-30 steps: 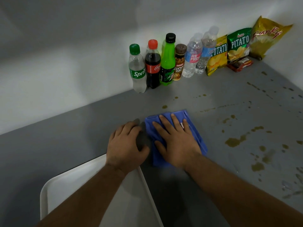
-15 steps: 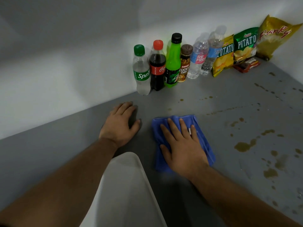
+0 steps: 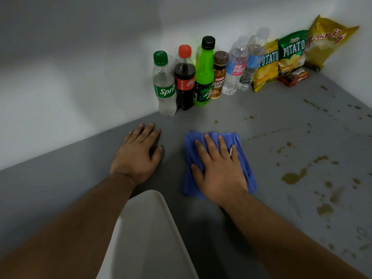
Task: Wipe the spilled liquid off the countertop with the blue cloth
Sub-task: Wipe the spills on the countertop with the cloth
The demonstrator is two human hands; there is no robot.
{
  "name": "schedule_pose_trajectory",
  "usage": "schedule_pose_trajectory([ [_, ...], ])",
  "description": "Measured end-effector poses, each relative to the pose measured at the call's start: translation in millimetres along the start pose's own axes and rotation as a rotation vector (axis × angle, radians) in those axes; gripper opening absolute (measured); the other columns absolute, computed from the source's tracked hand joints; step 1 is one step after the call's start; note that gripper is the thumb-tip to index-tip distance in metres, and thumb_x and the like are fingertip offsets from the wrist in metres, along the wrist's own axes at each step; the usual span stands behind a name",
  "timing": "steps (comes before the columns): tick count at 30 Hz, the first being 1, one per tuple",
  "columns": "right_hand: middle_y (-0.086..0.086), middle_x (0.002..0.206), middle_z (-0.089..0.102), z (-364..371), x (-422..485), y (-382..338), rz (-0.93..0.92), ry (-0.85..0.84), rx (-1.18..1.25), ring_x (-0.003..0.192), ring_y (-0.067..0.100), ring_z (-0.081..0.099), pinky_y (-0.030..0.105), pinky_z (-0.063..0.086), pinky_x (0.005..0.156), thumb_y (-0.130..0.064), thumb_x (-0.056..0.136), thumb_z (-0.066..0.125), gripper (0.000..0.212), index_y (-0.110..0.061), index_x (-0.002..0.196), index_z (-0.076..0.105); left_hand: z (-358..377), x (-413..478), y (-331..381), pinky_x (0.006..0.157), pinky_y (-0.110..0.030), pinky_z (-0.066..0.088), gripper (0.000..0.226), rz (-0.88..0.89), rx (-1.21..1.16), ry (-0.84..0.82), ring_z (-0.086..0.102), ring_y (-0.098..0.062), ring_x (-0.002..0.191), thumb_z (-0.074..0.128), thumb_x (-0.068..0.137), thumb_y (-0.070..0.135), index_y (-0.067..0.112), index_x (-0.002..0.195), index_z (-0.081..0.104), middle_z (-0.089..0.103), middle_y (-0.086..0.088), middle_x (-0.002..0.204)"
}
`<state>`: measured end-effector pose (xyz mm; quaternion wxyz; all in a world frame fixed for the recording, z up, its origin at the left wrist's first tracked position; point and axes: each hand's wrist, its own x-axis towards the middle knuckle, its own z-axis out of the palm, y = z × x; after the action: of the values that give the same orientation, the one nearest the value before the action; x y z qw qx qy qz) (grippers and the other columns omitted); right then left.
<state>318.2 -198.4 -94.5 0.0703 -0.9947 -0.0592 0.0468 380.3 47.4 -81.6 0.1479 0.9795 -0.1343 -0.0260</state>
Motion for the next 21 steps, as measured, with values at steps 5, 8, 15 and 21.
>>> schedule_pose_trajectory([
  [5,-0.003,0.174,0.004,-1.4,11.2,-23.7,-0.148,-0.042,0.035,0.159,0.03,-0.008,0.059,-0.007,0.125,-0.066,0.097,0.017,0.072,-0.037,0.163,0.012,3.9,2.2,-2.6,0.131,-0.04,0.007,0.068,0.006,0.002,0.013,0.012,-0.019,0.16,0.029,0.1,0.055,0.028,0.162,0.027,0.021,0.004,0.172],
  [8,-0.007,0.174,0.007,-8.0,49.5,-15.5,-0.182,-0.027,0.039,0.159,0.025,-0.005,0.056,-0.004,0.127,-0.063,0.1,0.024,0.068,-0.038,0.163,0.013,5.6,1.1,-4.9,0.131,-0.038,0.006,0.07,0.003,0.009,0.008,0.01,-0.017,0.16,0.027,0.099,0.058,0.03,0.163,0.025,0.019,0.006,0.172],
  [15,-0.005,0.173,0.01,-7.5,59.5,-3.0,-0.048,0.03,0.059,0.16,0.024,-0.003,0.053,-0.002,0.128,-0.059,0.102,0.028,0.069,-0.031,0.164,0.016,4.2,2.5,-6.2,0.13,-0.038,0.005,0.072,-0.011,0.017,-0.021,0.009,-0.017,0.16,0.027,0.097,0.063,0.033,0.163,0.022,0.017,0.007,0.172],
  [21,-0.007,0.173,0.008,-10.7,0.7,45.6,-0.113,0.005,0.068,0.16,0.026,0.003,0.051,-0.004,0.126,-0.063,0.1,0.023,0.07,-0.035,0.164,0.013,4.8,2.0,-6.7,0.131,-0.042,0.009,0.072,-0.001,0.03,-0.026,0.011,-0.019,0.16,0.026,0.098,0.063,0.031,0.162,0.024,0.019,0.004,0.172],
])
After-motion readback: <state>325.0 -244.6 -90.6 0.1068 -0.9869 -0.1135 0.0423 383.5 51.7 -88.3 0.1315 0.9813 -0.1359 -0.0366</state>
